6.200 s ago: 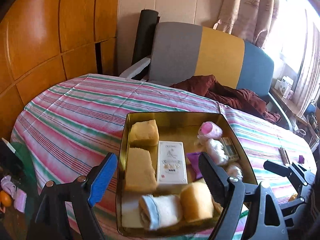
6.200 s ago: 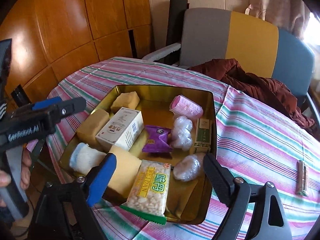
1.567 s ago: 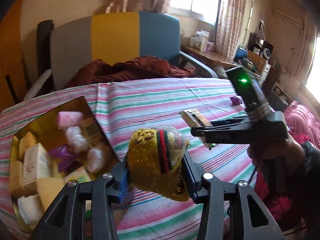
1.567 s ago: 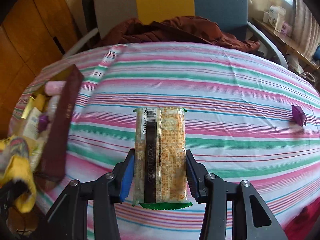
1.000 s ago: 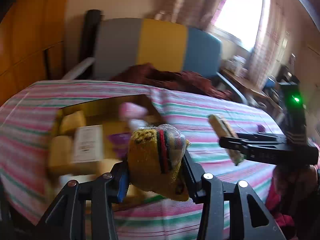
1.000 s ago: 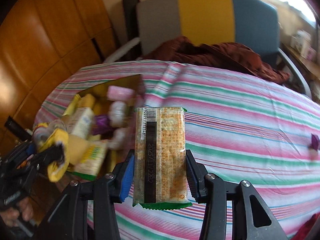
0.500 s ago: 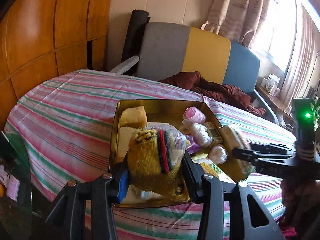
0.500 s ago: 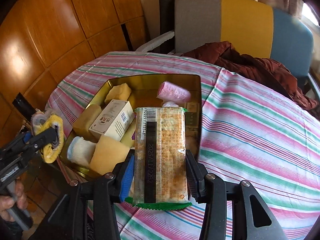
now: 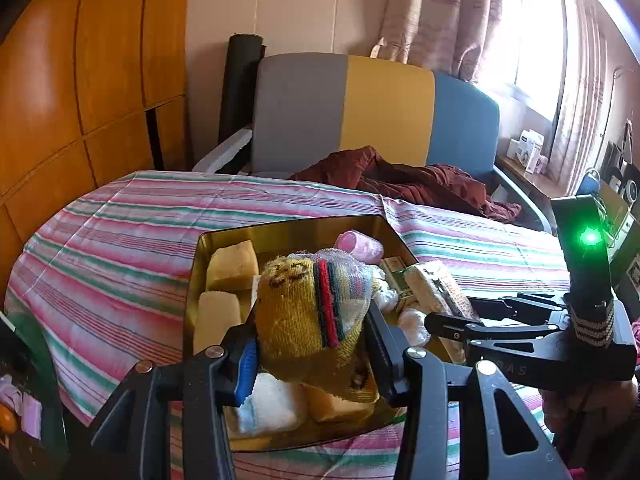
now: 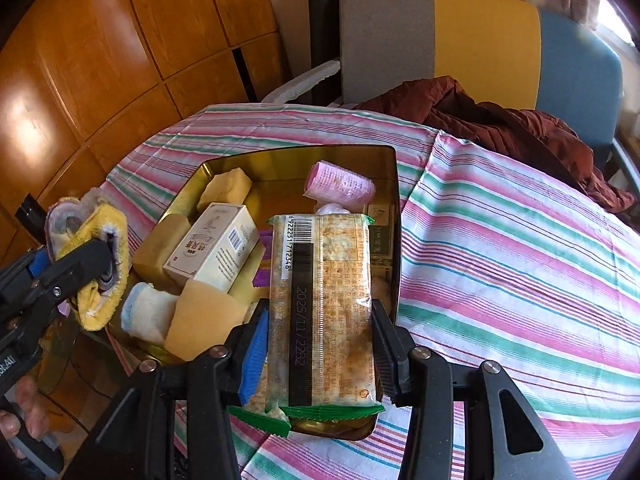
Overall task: Organize objects
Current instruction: 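Drop the plush toy into the tray with the left tool while the right tool places the cracker packet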
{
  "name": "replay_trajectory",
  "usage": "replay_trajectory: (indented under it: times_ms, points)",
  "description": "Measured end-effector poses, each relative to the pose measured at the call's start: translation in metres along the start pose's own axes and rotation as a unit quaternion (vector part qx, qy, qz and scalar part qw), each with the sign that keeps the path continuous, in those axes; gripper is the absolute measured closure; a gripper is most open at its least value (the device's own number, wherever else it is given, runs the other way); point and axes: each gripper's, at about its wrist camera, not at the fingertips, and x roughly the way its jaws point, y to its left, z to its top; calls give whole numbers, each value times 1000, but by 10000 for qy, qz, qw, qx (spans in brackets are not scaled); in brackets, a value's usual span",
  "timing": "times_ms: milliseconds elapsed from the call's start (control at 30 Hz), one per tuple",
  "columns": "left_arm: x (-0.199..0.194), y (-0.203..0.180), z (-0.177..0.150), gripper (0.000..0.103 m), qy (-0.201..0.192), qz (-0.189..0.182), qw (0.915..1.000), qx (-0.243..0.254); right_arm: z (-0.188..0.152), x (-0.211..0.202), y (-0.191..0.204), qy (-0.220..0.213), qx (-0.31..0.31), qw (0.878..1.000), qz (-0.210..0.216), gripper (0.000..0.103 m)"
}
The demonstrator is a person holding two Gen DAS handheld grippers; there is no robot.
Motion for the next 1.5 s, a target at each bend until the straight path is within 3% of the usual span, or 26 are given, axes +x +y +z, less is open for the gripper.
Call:
replay_trajectory:
  times_ms: [500, 667, 833, 1033, 1167, 1300, 1500]
  points:
    - [38, -13, 13, 55, 284, -136, 9995, 29, 10, 12, -13, 8, 188, 9998, -6, 56]
    - [62, -7, 23, 39, 402, -118, 9990, -138, 21, 24, -16, 2, 401, 9992, 26, 53]
    - [62, 1, 25, 33, 317, -58, 9993, -203, 21, 27, -17, -13, 465, 9989, 19, 53]
    - [50, 10, 16, 32, 323, 92, 9989, -337, 13, 19, -21, -6, 522, 9986, -1, 49]
    - [35, 17, 6, 32, 241, 308, 9982, -463, 7, 10, -16, -66, 463, 9989, -80, 45]
    - [16, 23, 1, 32, 80, 546, 9968, -578, 3, 0, -5, -175, 302, 9992, -191, 26]
    - [-4, 23, -2, 32, 3, 844, 9946, -610, -9, -13, 23, -380, -12, 9984, -419, 14]
